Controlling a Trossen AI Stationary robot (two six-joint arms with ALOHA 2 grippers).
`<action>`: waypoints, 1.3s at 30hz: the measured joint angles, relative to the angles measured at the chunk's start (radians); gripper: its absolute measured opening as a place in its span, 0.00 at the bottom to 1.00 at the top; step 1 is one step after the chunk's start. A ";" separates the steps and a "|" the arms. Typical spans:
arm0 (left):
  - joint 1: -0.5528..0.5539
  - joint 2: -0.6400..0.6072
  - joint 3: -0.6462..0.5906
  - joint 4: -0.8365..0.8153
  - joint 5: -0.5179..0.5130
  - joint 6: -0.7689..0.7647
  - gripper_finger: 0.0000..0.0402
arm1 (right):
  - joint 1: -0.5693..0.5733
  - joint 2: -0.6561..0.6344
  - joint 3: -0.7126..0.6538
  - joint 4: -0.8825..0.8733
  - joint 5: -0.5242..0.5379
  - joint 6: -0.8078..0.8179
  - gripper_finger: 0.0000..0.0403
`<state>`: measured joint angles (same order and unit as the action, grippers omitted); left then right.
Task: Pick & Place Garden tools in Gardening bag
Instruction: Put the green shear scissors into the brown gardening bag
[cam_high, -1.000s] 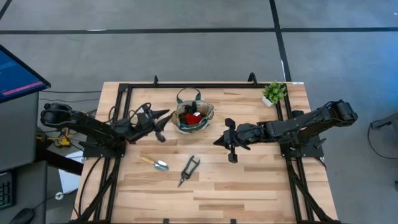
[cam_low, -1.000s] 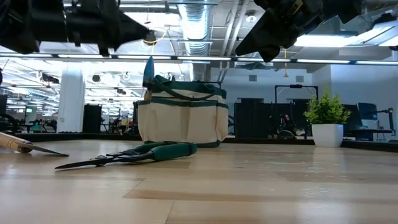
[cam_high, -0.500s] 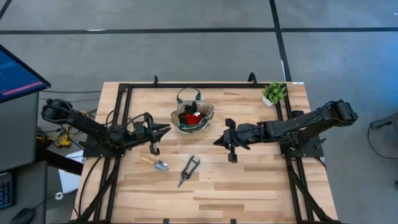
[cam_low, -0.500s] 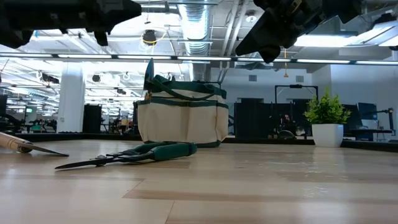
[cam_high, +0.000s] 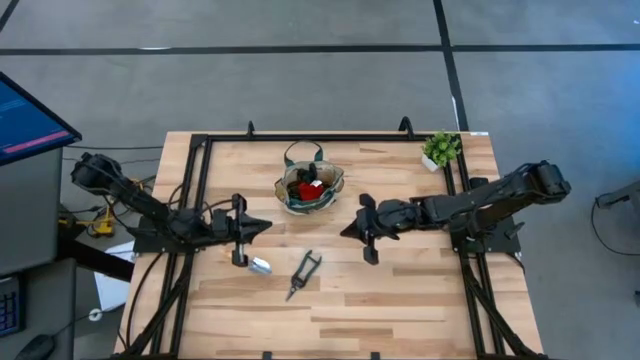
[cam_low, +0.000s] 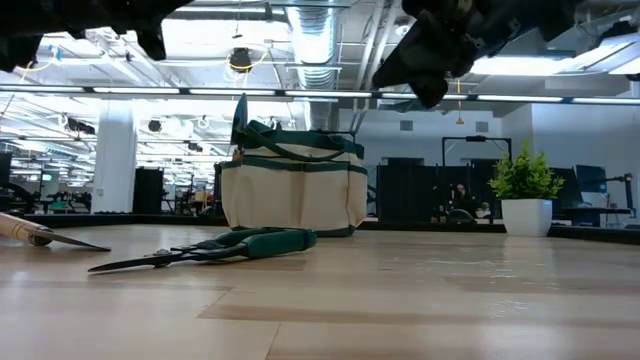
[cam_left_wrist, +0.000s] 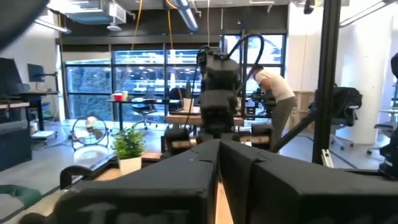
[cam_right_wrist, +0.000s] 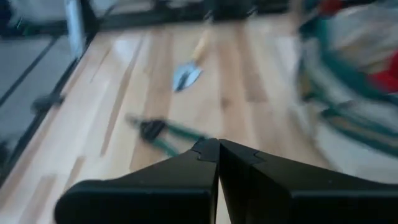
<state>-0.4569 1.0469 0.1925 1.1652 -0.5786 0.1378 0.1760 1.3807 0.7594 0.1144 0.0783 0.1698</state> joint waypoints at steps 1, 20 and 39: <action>-0.004 -0.007 0.000 0.000 -0.001 0.006 0.01 | 0.000 0.018 -0.001 0.002 -0.032 -0.019 0.00; -0.004 -0.016 0.000 0.002 0.003 0.008 0.01 | 0.031 0.439 0.155 0.199 -0.178 -0.356 0.00; -0.004 -0.016 0.000 0.002 0.003 0.008 0.01 | 0.025 0.524 0.249 0.081 -0.189 -0.434 0.43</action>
<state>-0.4606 1.0313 0.1925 1.1670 -0.5755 0.1455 0.2012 1.9049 1.0084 0.1953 -0.1104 -0.2646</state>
